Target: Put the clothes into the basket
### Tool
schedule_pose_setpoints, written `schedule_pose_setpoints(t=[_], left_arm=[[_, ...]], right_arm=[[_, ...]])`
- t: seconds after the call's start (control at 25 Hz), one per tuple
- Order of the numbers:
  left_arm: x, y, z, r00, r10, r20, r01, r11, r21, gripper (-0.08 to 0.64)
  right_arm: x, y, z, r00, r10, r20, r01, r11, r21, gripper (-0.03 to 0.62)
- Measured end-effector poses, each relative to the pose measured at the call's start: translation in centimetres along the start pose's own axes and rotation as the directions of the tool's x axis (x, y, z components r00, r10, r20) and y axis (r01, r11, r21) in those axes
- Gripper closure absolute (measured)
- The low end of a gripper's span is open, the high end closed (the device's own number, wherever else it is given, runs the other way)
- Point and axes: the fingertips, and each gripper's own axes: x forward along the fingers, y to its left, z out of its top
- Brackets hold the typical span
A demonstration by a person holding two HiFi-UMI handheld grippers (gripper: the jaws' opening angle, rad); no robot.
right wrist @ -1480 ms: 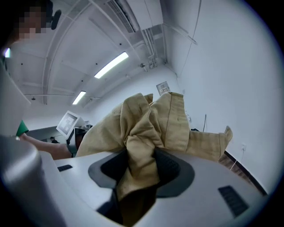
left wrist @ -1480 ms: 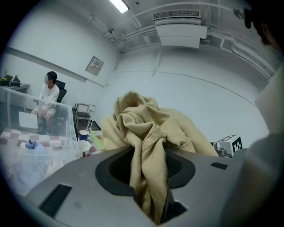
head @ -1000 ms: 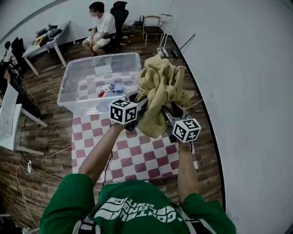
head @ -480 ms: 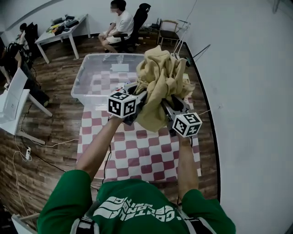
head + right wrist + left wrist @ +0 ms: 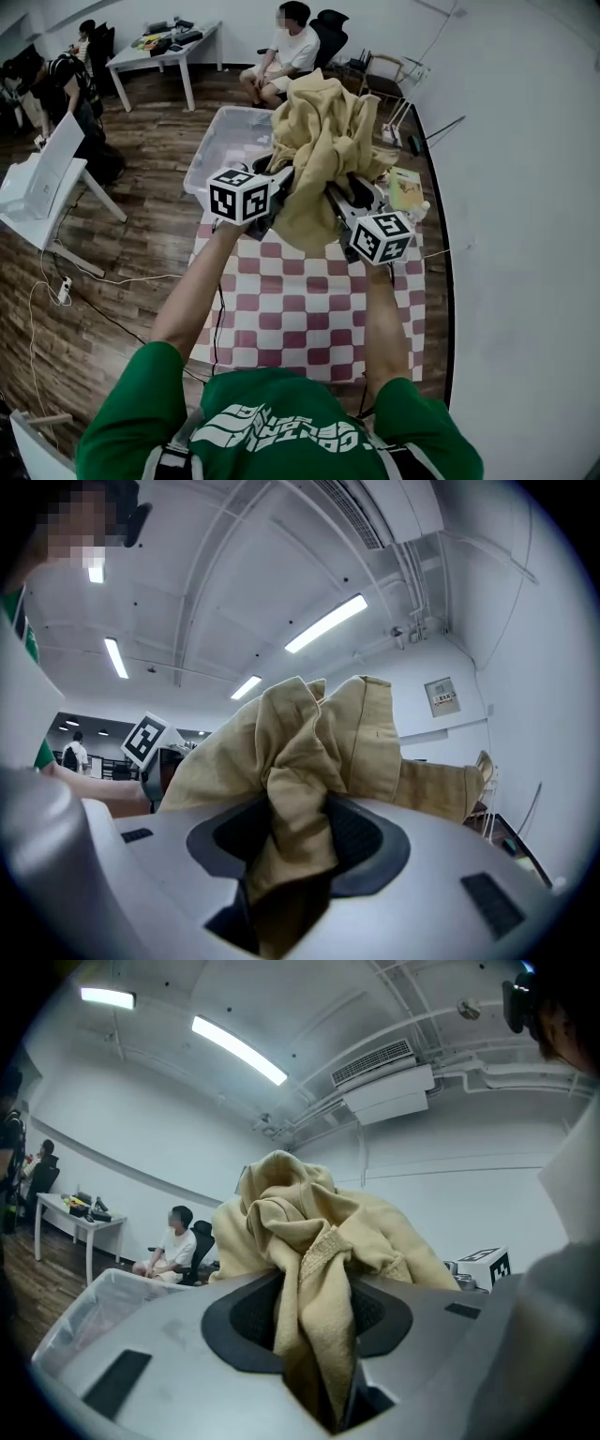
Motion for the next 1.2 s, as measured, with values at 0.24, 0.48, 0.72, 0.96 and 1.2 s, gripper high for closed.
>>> schedule_pose_setpoints(t=[0.24, 0.48, 0.72, 0.96, 1.2], left_arm=[[-3.4, 5.7, 1.8, 0.998, 0.049, 0.029, -0.049, 0.999, -0.001, 0.42], [-4.3, 10.9, 2.7, 0.996, 0.078, 0.04, -0.077, 0.997, -0.026, 0.421], [-3.3, 15.3, 2.8, 0.994, 0.105, 0.042, -0.103, 0.993, -0.049, 0.422], [-1.9, 20.5, 3.1, 0.99, 0.134, 0.034, -0.132, 0.99, -0.058, 0.421], [0.5, 25.3, 1.5, 0.985, 0.174, 0.003, -0.173, 0.982, -0.08, 0.422]], right_arm=[[6.0, 3.3, 0.5, 0.999, 0.052, -0.002, -0.052, 0.998, -0.024, 0.4], [11.3, 4.3, 0.6, 0.998, 0.064, -0.016, -0.065, 0.997, -0.052, 0.4], [15.8, 3.3, 0.1, 0.996, 0.077, -0.036, -0.08, 0.995, -0.062, 0.4], [21.1, 2.0, -0.6, 0.994, 0.096, -0.06, -0.1, 0.993, -0.064, 0.4], [25.8, -0.4, -3.0, 0.988, 0.115, -0.103, -0.121, 0.991, -0.052, 0.4]])
